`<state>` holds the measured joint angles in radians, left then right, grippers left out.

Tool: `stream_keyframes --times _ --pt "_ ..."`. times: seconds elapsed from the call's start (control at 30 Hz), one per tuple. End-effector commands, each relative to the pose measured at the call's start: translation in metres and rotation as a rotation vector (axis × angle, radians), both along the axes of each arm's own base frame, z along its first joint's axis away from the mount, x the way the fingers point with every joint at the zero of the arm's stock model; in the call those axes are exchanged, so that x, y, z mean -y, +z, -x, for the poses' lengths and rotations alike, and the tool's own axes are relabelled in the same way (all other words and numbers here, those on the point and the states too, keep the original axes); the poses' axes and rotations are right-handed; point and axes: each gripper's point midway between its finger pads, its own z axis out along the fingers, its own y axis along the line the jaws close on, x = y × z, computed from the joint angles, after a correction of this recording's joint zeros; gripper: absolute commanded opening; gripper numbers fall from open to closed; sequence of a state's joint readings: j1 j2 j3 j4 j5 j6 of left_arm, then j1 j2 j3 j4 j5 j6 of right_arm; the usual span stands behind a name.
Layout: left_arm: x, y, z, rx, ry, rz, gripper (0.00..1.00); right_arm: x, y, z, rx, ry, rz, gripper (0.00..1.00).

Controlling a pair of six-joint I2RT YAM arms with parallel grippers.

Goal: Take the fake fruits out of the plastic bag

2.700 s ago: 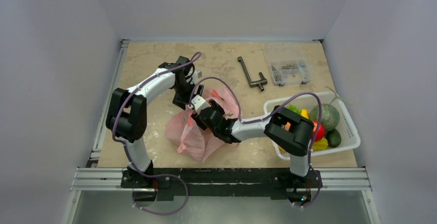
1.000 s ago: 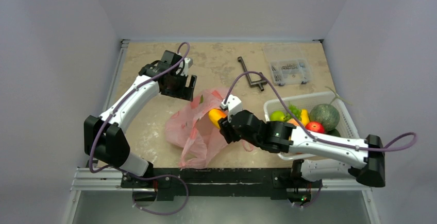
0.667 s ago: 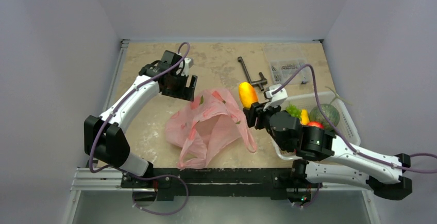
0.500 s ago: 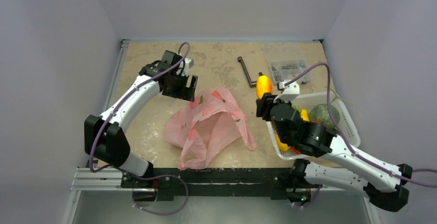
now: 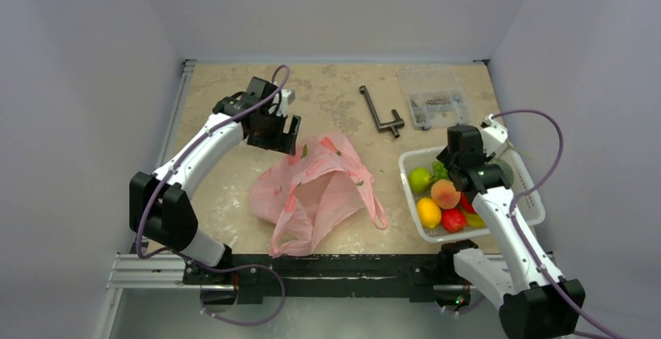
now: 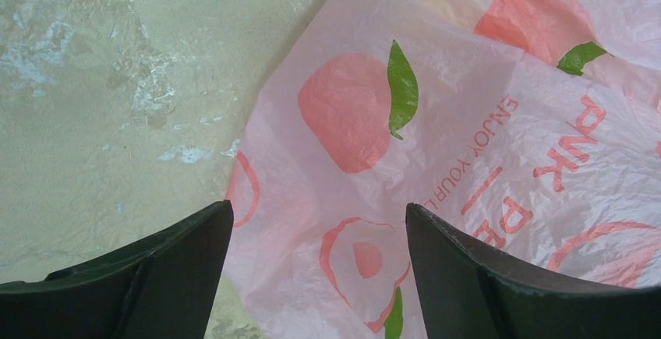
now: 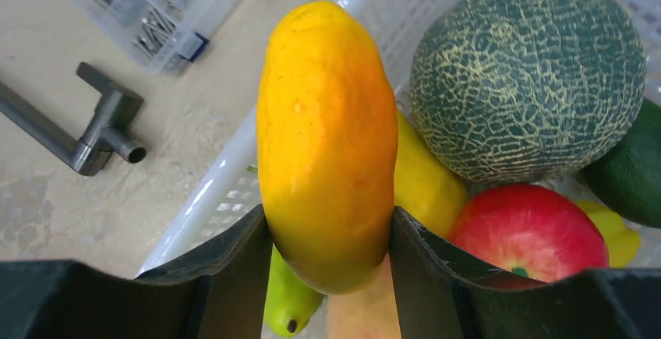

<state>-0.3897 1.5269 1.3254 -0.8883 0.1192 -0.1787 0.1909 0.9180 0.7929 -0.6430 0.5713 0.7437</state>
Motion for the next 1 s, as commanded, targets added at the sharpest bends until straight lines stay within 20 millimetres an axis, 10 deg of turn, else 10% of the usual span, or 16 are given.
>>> stream_keyframes --times 0.0,0.2,0.73,0.97 --pt "0.004 0.001 0.0 0.01 -0.023 0.006 0.82 -0.003 -0.014 -0.001 -0.004 -0.007 -0.157 0.0" --pt "0.004 0.003 0.0 0.012 -0.025 0.012 0.82 0.023 -0.03 0.005 -0.016 -0.12 -0.187 0.03" --pt "0.008 0.007 0.003 0.012 -0.036 0.039 0.82 0.025 0.001 0.001 0.064 -0.039 -0.12 0.87" --pt "0.008 0.007 0.003 0.011 -0.038 0.032 0.82 0.017 0.005 -0.003 0.073 0.04 -0.114 0.92"
